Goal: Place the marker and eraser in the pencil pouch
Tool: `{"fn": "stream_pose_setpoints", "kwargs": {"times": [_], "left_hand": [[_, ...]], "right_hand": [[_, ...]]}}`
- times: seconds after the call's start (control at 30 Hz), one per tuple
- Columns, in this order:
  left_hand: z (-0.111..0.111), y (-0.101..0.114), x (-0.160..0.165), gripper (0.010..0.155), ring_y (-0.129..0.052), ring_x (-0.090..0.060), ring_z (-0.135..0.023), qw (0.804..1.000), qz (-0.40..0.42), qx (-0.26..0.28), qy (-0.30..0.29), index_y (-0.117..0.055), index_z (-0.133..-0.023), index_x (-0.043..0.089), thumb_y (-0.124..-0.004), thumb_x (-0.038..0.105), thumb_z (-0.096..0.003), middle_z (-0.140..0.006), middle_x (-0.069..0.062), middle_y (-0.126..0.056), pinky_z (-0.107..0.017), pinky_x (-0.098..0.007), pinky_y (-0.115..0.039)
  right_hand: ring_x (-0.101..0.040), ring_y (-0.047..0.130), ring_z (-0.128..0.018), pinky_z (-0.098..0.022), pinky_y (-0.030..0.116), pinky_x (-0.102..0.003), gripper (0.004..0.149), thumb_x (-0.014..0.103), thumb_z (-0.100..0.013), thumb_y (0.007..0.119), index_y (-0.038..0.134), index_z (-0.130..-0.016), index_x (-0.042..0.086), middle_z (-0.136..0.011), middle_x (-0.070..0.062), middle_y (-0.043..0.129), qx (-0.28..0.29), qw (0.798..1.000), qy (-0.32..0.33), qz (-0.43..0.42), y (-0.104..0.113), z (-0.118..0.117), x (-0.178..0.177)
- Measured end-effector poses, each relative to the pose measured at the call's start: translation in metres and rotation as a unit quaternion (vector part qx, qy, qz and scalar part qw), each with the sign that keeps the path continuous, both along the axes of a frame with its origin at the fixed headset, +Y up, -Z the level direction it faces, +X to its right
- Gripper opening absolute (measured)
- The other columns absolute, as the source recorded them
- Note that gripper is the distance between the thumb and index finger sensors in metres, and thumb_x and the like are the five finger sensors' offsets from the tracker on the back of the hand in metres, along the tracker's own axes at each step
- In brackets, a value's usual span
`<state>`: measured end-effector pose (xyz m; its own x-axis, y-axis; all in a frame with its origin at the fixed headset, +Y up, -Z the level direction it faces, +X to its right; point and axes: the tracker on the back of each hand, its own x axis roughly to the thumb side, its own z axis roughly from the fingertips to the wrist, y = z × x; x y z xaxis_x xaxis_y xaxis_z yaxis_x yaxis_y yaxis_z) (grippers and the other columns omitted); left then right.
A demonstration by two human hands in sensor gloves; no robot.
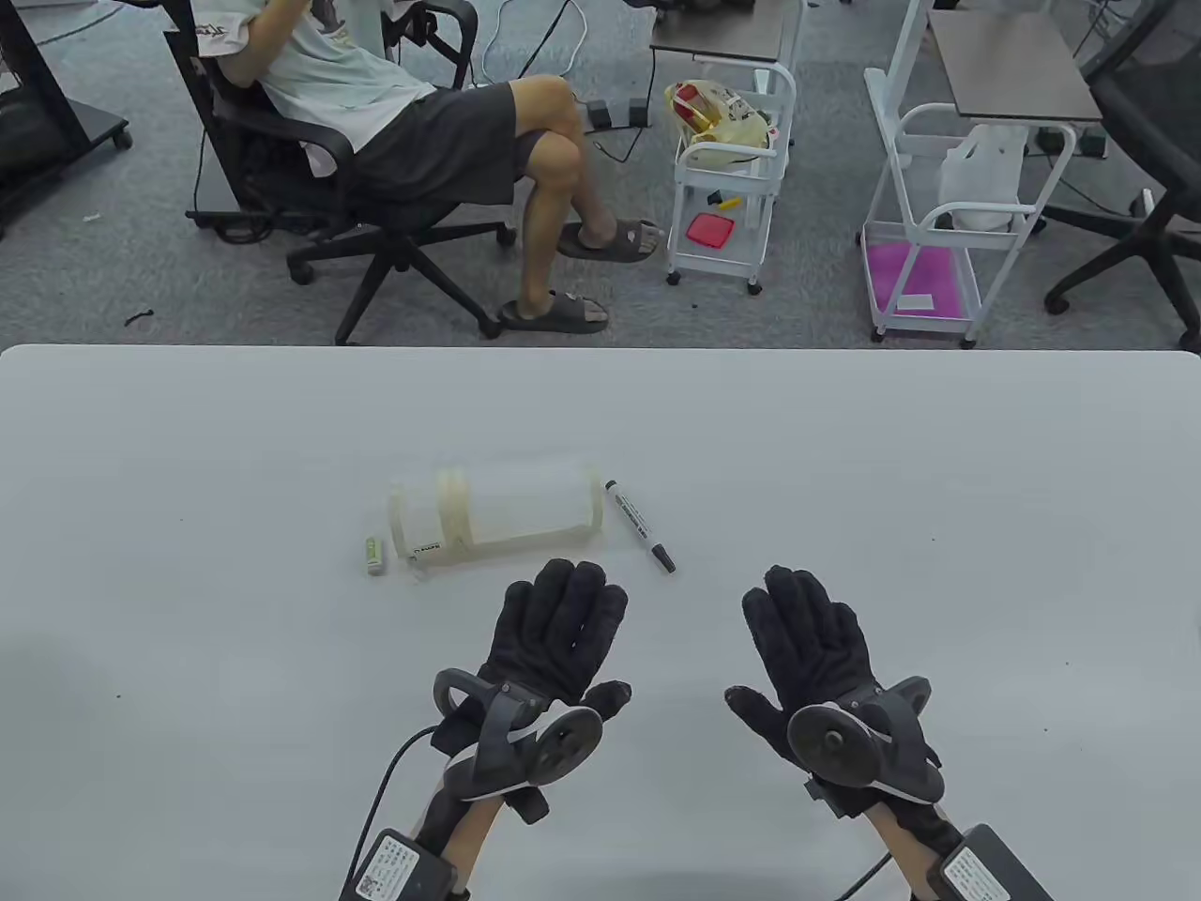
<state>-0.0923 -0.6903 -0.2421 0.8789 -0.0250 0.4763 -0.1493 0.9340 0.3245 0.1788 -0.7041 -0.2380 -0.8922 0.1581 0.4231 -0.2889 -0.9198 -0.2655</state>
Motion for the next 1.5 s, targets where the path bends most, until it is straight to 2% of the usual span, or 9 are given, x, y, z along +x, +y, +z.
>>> {"fn": "stream_pose_setpoints", "kwargs": {"times": [0.33,0.5,0.67,0.87,0.97,1.13,1.37,1.5], "left_hand": [[-0.001,0.003,-0.002,0.092,-0.047,-0.037,-0.114,1.0,-0.009,0.001,0.004,-0.03,-0.112,0.027,-0.069,0.064,-0.0377,-0.123,-0.008,-0.037,-0.079,-0.062,-0.05],[-0.015,0.015,-0.027,0.091,-0.051,-0.035,-0.113,0.998,-0.018,0.008,0.052,-0.033,-0.112,0.028,-0.071,0.063,-0.0373,-0.123,-0.007,-0.04,-0.08,-0.06,-0.052],[-0.051,0.013,-0.068,0.092,-0.051,-0.034,-0.113,0.99,-0.064,-0.032,0.122,-0.032,-0.112,0.029,-0.072,0.063,-0.0366,-0.123,-0.006,-0.04,-0.08,-0.06,-0.052],[-0.108,-0.006,-0.113,0.095,-0.05,-0.035,-0.114,0.968,-0.123,-0.099,0.196,-0.028,-0.112,0.029,-0.074,0.063,-0.0354,-0.122,-0.007,-0.039,-0.08,-0.06,-0.052],[-0.13,-0.018,-0.125,0.096,-0.053,-0.033,-0.113,0.959,-0.137,-0.124,0.217,-0.028,-0.111,0.029,-0.075,0.062,-0.0347,-0.122,-0.004,-0.042,-0.08,-0.059,-0.054],[-0.157,-0.039,-0.134,0.095,-0.051,-0.032,-0.114,0.951,-0.148,-0.142,0.23,-0.027,-0.11,0.033,-0.076,0.063,-0.0339,-0.122,-0.001,-0.038,-0.08,-0.058,-0.054],[-0.188,-0.047,-0.135,0.105,-0.05,-0.038,-0.115,0.943,-0.182,-0.136,0.244,-0.02,-0.109,0.032,-0.079,0.065,-0.0296,-0.123,-0.001,-0.033,-0.08,-0.06,-0.054],[-0.202,-0.055,-0.132,0.108,-0.054,-0.036,-0.113,0.936,-0.209,-0.124,0.257,-0.019,-0.109,0.029,-0.083,0.062,-0.0287,-0.122,-0.001,-0.034,-0.08,-0.059,-0.056]], "right_hand": [[-0.052,0.038,-0.11,-0.07,0.045,-0.07,0.095,0.052,-0.043,0.078,0.022,-0.113,0.019,-0.118,-0.017,0.022,-0.009,1.0,-0.008,-0.022,0.004,-0.003,0.008],[-0.052,0.039,-0.11,-0.07,0.045,-0.07,0.095,0.052,-0.043,0.078,0.022,-0.113,0.019,-0.117,-0.017,0.022,-0.014,1.0,-0.008,-0.02,0.004,-0.004,0.007],[-0.052,0.039,-0.11,-0.07,0.045,-0.07,0.095,0.051,-0.043,0.078,0.022,-0.113,0.02,-0.118,-0.016,0.022,-0.018,1.0,-0.005,-0.012,0.005,-0.005,0.008],[-0.052,0.039,-0.11,-0.07,0.046,-0.07,0.095,0.052,-0.043,0.077,0.021,-0.113,0.019,-0.117,-0.017,0.022,-0.019,1.0,-0.015,0.006,0.002,-0.007,0.007],[-0.052,0.039,-0.11,-0.07,0.046,-0.07,0.095,0.052,-0.044,0.077,0.021,-0.113,0.02,-0.117,-0.017,0.021,-0.023,0.999,-0.023,0.015,0.001,-0.008,0.005],[-0.052,0.04,-0.11,-0.07,0.046,-0.07,0.095,0.052,-0.043,0.077,0.021,-0.113,0.02,-0.117,-0.017,0.021,-0.014,0.999,-0.034,0.033,0.0,-0.007,0.001],[-0.052,0.04,-0.11,-0.07,0.046,-0.07,0.094,0.052,-0.044,0.077,0.021,-0.113,0.02,-0.117,-0.016,0.021,-0.025,0.998,-0.049,0.041,-0.005,-0.009,0.006],[-0.052,0.04,-0.11,-0.07,0.046,-0.07,0.094,0.051,-0.044,0.076,0.021,-0.112,0.02,-0.117,-0.016,0.022,-0.029,0.997,-0.054,0.041,-0.007,-0.011,0.007]]}}
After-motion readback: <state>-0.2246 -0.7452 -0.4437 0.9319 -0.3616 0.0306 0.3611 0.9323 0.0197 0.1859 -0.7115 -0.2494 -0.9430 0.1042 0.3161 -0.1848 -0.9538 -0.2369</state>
